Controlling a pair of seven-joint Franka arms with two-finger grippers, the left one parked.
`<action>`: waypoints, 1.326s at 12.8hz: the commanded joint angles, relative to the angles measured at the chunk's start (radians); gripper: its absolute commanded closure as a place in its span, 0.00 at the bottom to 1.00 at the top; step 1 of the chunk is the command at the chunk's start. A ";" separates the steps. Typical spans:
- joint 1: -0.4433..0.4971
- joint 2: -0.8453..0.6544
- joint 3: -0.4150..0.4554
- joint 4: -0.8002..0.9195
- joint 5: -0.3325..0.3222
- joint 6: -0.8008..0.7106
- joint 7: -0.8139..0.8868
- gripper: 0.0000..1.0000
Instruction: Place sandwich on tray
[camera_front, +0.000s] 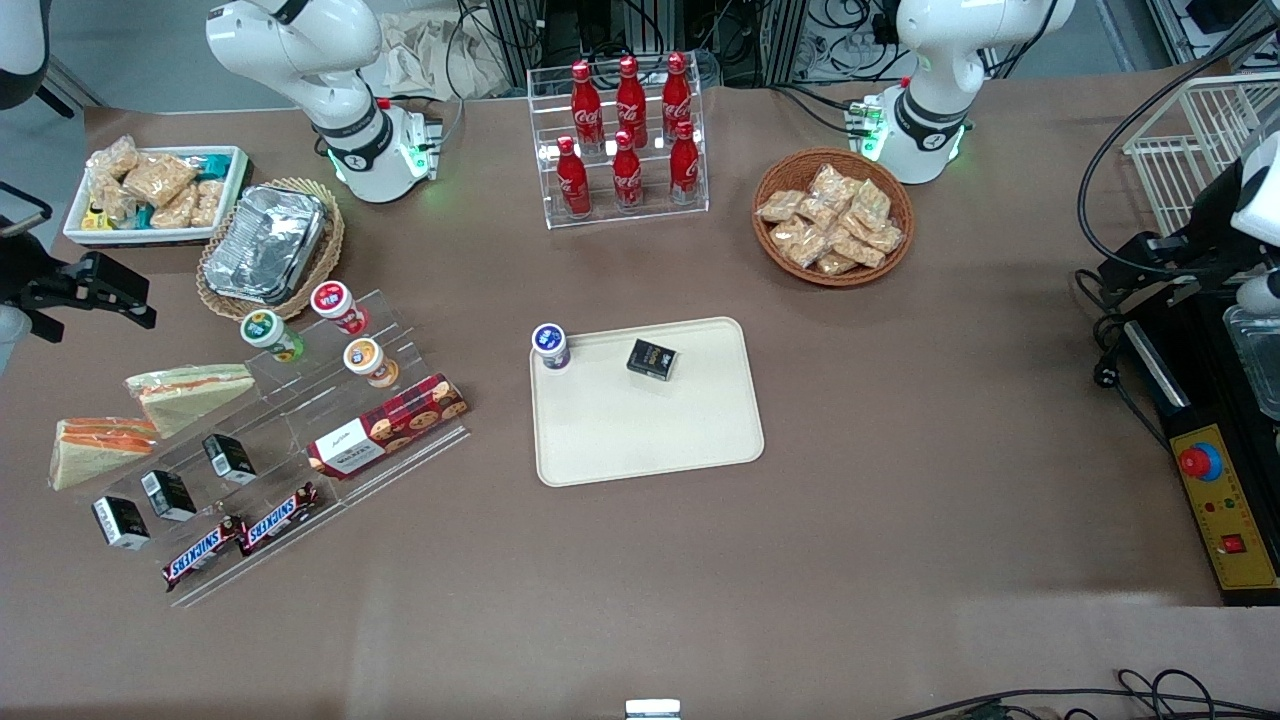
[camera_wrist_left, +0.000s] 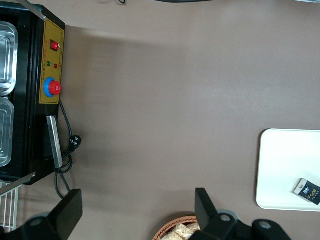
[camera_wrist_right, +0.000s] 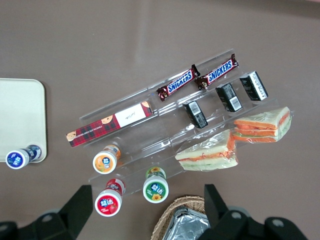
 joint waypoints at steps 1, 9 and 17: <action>-0.013 -0.006 0.020 0.004 0.013 -0.033 0.001 0.01; -0.030 0.006 0.014 0.006 0.016 -0.021 0.202 0.01; -0.073 0.072 -0.175 0.006 0.024 0.119 0.294 0.01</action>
